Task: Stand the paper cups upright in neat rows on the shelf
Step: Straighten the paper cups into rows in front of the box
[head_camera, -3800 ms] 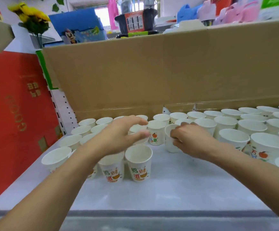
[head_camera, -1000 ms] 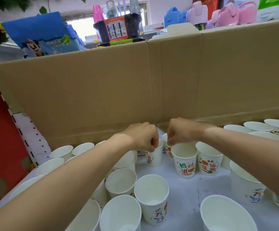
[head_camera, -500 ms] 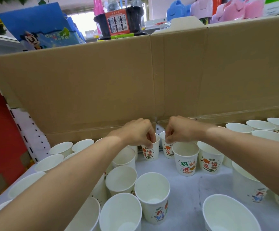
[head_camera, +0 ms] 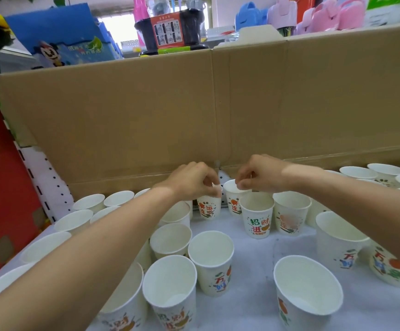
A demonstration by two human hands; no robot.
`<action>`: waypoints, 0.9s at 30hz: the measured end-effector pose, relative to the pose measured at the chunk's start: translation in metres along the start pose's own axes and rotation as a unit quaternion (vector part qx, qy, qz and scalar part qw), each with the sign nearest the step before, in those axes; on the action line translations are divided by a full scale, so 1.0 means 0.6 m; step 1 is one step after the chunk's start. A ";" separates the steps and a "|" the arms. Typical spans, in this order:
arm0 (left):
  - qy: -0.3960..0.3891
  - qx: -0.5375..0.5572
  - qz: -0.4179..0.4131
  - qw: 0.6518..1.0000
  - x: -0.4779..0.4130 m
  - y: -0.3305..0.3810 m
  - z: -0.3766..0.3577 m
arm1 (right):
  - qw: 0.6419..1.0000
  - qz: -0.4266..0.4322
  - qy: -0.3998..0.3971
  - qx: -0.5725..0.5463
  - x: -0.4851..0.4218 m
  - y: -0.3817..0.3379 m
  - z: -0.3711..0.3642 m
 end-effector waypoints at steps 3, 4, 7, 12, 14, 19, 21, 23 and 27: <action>0.001 0.087 -0.004 0.996 0.047 0.018 0.040 | 1.000 0.008 -0.011 -0.016 0.035 -0.004 0.005; -0.028 0.107 -0.010 0.994 0.073 0.029 0.048 | 1.000 0.004 -0.030 -0.010 0.048 -0.001 0.001; -0.151 0.056 -0.025 0.987 0.152 0.067 0.047 | 0.994 -0.033 -0.067 0.078 0.070 0.015 -0.013; -0.244 -0.132 -0.006 0.961 0.213 0.093 0.017 | 0.981 -0.016 -0.069 0.182 0.056 0.013 -0.025; -0.232 -0.167 -0.013 0.958 0.212 0.101 0.014 | 0.981 -0.020 -0.071 0.177 0.055 0.012 -0.024; -0.214 -0.173 -0.035 0.961 0.198 0.112 -0.005 | 0.986 -0.033 -0.061 0.153 0.055 0.011 -0.022; -0.196 -0.146 -0.031 0.969 0.183 0.106 -0.004 | 0.988 -0.038 -0.052 0.140 0.057 0.012 -0.024; -0.158 -0.118 -0.021 0.980 0.160 0.093 0.008 | 0.988 -0.040 -0.050 0.140 0.062 0.008 -0.025; -0.128 -0.079 0.011 0.989 0.119 0.052 0.017 | 0.988 -0.032 -0.044 0.141 0.069 -0.016 -0.020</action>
Point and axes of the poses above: each hand's wrist, its own x-axis away from the middle knuckle, its own z-axis out of the back of the hand, y = z × x, the point moved 8 cm from there along -x, towards the middle knuckle, and after that the axes turned 8 degrees about z, right-handed, at the moved point
